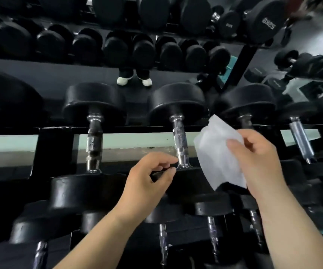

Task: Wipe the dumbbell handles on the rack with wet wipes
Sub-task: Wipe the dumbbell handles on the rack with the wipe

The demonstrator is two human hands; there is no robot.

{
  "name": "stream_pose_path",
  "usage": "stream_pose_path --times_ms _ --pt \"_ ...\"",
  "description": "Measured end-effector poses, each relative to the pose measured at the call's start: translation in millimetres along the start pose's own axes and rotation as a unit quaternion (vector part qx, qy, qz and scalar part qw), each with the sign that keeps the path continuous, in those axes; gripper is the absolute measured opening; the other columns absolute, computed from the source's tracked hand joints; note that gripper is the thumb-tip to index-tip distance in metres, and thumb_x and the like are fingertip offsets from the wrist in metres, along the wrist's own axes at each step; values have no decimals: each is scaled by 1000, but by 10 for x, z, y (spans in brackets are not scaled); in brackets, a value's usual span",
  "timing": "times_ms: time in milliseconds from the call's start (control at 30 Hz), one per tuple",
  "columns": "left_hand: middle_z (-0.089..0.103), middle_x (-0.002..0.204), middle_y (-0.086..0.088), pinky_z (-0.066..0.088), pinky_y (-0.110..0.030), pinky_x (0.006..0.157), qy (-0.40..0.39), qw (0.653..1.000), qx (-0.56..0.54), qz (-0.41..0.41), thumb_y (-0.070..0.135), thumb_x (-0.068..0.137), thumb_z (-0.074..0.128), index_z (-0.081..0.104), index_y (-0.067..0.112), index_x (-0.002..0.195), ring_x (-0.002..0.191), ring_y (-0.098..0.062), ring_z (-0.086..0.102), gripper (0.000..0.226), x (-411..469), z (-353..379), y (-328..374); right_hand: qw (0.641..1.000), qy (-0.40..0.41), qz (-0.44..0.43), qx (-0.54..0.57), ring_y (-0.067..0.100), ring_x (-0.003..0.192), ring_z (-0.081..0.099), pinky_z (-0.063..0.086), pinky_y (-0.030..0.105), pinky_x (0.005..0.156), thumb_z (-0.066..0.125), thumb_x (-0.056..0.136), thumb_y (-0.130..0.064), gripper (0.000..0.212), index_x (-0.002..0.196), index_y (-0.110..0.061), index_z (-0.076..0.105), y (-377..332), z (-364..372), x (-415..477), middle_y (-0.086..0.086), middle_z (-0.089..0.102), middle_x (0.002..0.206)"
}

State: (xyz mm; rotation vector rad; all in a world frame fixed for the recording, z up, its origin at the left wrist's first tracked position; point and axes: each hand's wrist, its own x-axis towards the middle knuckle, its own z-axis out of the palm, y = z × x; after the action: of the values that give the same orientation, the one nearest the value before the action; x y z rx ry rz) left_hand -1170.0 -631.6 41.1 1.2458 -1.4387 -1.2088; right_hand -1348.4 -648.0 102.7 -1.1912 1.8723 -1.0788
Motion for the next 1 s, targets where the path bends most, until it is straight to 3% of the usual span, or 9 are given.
stream_pose_path --times_ms 100,233,433,533,633,733,867,1000 --pt "62 87 14 42 -4 77 -2 1000 24 19 5 80 63 57 43 80 88 3 53 38 40 108 37 999 11 21 -39 4 67 47 35 19 55 49 84 -11 13 81 -22 55 92 132 374 -10 52 74" --pt "60 87 20 41 -3 78 -2 999 52 -1 9 82 62 56 42 80 91 10 53 34 78 208 -21 996 -59 19 -68 7 59 41 34 10 47 49 83 -8 18 69 -20 50 223 432 703 -7 46 66" --pt "60 86 23 36 1 77 24 997 76 -8 6 81 63 57 40 77 92 16 50 35 73 286 -54 972 -186 134 50 17 65 42 32 27 57 51 86 -17 15 71 -19 50 367 682 844 1 49 70" --pt "63 89 25 35 2 77 40 996 85 -7 9 82 62 57 41 76 93 15 50 33 93 316 -74 953 -167 207 148 25 78 41 34 36 72 51 84 -15 7 78 -17 52 448 709 935 10 49 82" --pt "53 101 38 33 1 83 37 990 132 27 34 76 64 56 45 77 98 13 48 14 130 381 -77 942 -149 240 180 24 78 51 41 33 73 48 88 -11 8 81 -14 51 516 646 991 7 53 83" --pt "55 103 28 35 -1 84 19 988 143 52 47 69 52 57 45 75 96 9 51 8 192 483 -92 948 -141 236 160 13 63 49 39 23 56 49 89 -11 14 76 -18 49 613 542 1003 3 53 75" --pt "58 93 27 40 -4 79 56 986 139 78 40 69 56 60 41 73 88 6 55 6 233 557 -150 954 -210 165 137 13 63 51 40 22 59 58 84 -12 13 73 -19 57 653 491 1046 -1 55 68" --pt "59 88 28 40 -4 77 66 984 144 85 37 69 57 58 40 73 85 6 55 4 219 549 -177 963 -221 110 110 -3 38 43 29 12 42 59 84 -15 12 74 -21 56 580 603 1136 -14 50 44"
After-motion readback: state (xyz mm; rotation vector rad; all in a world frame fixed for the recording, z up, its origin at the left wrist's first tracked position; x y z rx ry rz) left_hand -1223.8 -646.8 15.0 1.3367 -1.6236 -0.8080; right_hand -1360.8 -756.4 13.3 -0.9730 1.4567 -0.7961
